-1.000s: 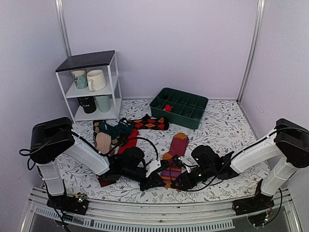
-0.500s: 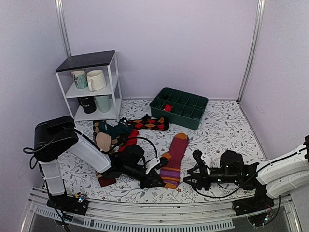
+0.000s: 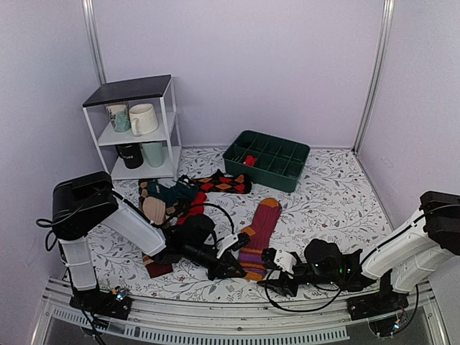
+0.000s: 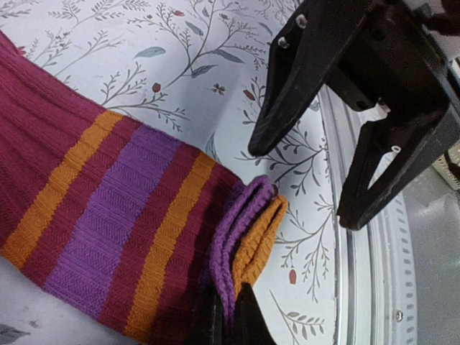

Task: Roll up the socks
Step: Roll a pair of socks at the center of the board.

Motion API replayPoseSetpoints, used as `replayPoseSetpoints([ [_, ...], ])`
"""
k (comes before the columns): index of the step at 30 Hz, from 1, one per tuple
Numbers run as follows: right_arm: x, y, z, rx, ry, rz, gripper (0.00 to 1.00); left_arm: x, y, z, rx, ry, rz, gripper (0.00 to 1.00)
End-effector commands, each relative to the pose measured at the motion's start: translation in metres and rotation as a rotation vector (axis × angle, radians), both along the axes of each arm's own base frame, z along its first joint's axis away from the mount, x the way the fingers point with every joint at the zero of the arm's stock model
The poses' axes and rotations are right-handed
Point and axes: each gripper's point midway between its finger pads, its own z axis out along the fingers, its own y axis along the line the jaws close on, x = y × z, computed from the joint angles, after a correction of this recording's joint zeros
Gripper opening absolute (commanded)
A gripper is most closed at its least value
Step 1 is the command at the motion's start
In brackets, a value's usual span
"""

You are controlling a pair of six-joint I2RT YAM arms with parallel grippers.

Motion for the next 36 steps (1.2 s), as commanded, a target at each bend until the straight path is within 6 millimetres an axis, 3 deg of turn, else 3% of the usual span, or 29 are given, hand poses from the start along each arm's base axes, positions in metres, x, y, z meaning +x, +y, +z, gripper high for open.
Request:
replayPoseSetpoints([
  [1,0.005,0.013,0.000,-0.016,-0.087,0.018,0.56,-0.008,0.016,-0.029,0.100,0.065,0.002,0.00],
  [11,0.013,0.018,-0.020,-0.095,-0.112,-0.005,0.55,-0.009,0.019,-0.030,0.100,0.066,-0.004,0.00],
  [21,0.018,0.010,-0.043,-0.172,-0.041,-0.073,0.37,-0.010,0.018,-0.029,0.095,0.064,-0.010,0.00],
  [24,0.016,0.006,-0.049,-0.189,-0.001,-0.092,0.25,-0.010,0.018,-0.029,0.093,0.064,-0.012,0.00],
  [28,0.012,0.000,-0.057,-0.199,0.075,-0.116,0.00,-0.010,0.018,-0.029,0.093,0.056,-0.015,0.00],
  [30,0.010,-0.004,-0.059,-0.196,0.123,-0.128,0.00,-0.006,0.018,-0.026,0.089,0.032,-0.004,0.00],
  [31,0.009,-0.005,-0.059,-0.190,0.150,-0.127,0.00,-0.002,0.017,-0.023,0.084,0.008,0.007,0.01],
  [33,0.010,-0.010,-0.058,-0.161,0.229,-0.141,0.00,0.006,0.015,-0.010,0.060,-0.051,0.027,0.20],
  [36,0.006,-0.015,-0.059,-0.142,0.350,-0.133,0.00,0.016,0.012,0.019,-0.006,-0.177,0.051,0.40],
])
